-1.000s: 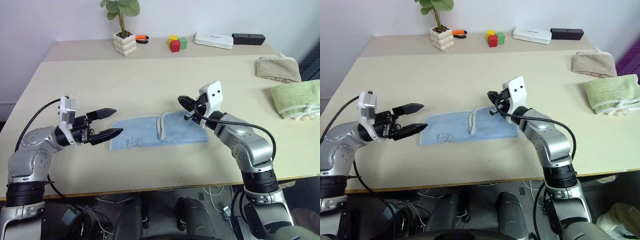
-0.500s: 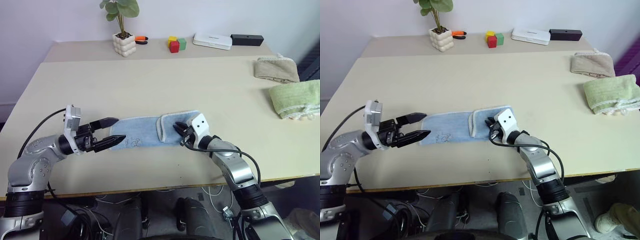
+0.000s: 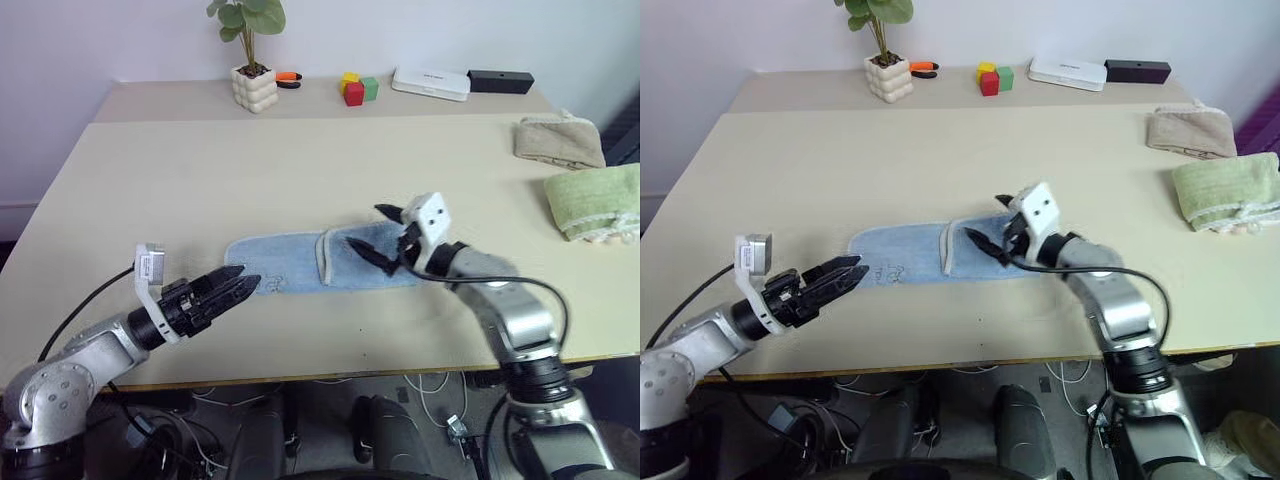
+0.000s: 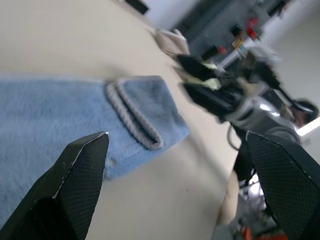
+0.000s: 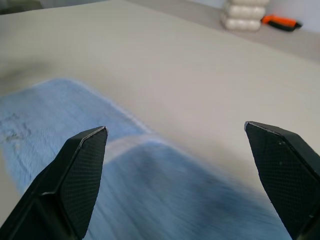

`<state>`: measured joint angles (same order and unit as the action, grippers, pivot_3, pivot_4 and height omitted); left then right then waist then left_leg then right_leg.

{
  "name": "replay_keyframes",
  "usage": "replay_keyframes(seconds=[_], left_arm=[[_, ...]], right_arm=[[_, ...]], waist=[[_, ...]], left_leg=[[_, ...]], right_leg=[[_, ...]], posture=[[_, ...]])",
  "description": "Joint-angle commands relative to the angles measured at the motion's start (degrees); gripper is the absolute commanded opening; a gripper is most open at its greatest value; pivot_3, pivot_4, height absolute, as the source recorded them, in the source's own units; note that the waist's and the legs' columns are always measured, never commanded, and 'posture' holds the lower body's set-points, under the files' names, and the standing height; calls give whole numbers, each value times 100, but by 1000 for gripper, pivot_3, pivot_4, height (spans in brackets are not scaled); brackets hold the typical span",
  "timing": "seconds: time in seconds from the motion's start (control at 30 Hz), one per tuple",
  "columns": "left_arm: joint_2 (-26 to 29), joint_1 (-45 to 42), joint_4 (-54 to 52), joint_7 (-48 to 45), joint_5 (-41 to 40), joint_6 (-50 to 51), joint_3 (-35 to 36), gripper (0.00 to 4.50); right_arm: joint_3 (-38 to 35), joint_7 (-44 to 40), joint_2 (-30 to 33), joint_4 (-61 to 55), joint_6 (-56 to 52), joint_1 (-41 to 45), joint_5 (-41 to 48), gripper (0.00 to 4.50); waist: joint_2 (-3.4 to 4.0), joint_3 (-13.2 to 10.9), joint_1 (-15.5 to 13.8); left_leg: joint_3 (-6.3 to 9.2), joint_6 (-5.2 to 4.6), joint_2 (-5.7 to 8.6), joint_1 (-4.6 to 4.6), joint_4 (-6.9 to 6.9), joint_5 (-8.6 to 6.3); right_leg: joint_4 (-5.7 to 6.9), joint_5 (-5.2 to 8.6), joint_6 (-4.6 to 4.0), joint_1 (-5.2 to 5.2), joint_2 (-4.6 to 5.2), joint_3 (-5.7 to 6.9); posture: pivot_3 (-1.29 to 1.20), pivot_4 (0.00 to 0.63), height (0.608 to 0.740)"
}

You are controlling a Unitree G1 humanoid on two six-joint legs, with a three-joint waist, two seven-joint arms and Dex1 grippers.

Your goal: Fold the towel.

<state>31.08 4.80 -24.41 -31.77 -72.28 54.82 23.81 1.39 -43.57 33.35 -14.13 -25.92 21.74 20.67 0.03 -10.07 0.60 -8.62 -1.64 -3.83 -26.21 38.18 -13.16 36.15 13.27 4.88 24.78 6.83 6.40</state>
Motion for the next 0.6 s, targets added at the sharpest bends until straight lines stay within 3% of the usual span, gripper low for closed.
replay_keyframes(seconds=[0.03,0.17,0.33,0.47,0.53,0.6], left_arm=[[76,385,-34,1007,-537,405,113,4500],[-3,680,-56,1509,-860,405,103,4500],[-578,1071,-35,3334,-2818,-204,3,4500],[-869,1099,-95,3898,-2849,-700,-120,4500],[-792,1084,-8,4233,-3071,-719,-282,4500],[-679,1057,16,4256,-2737,-689,-435,4500]], right_arm=[[-366,-912,636,-542,481,-218,240,4463],[-588,-1532,1046,-473,493,-424,580,4463],[-455,-1294,869,-408,532,-400,440,4463],[-358,-1121,735,-503,538,-528,348,4463],[-341,-1069,713,-477,559,-523,304,4463],[-342,-1049,714,-400,579,-469,274,4463]], waist=[[-4,2,4],[-3,1,9],[-8,-1,8],[-8,-1,-20],[-9,0,-27],[-6,1,-22]], left_leg=[[0,0,1,5,-2,0],[0,3,1,30,-7,-2],[3,11,-2,61,-8,-18],[2,10,0,62,-8,-19],[2,10,3,64,-7,-19],[1,9,4,66,-7,-19]], right_leg=[[0,2,-2,-3,-2,1],[-2,6,-8,-19,-6,4],[-16,13,-21,-28,10,2],[-17,14,-24,-29,14,3],[-18,14,-25,-32,16,3],[-19,14,-25,-33,18,3]], posture=[[0,150,740],[0,150,740],[0,150,740],[0,150,740],[0,150,740],[0,150,740]])
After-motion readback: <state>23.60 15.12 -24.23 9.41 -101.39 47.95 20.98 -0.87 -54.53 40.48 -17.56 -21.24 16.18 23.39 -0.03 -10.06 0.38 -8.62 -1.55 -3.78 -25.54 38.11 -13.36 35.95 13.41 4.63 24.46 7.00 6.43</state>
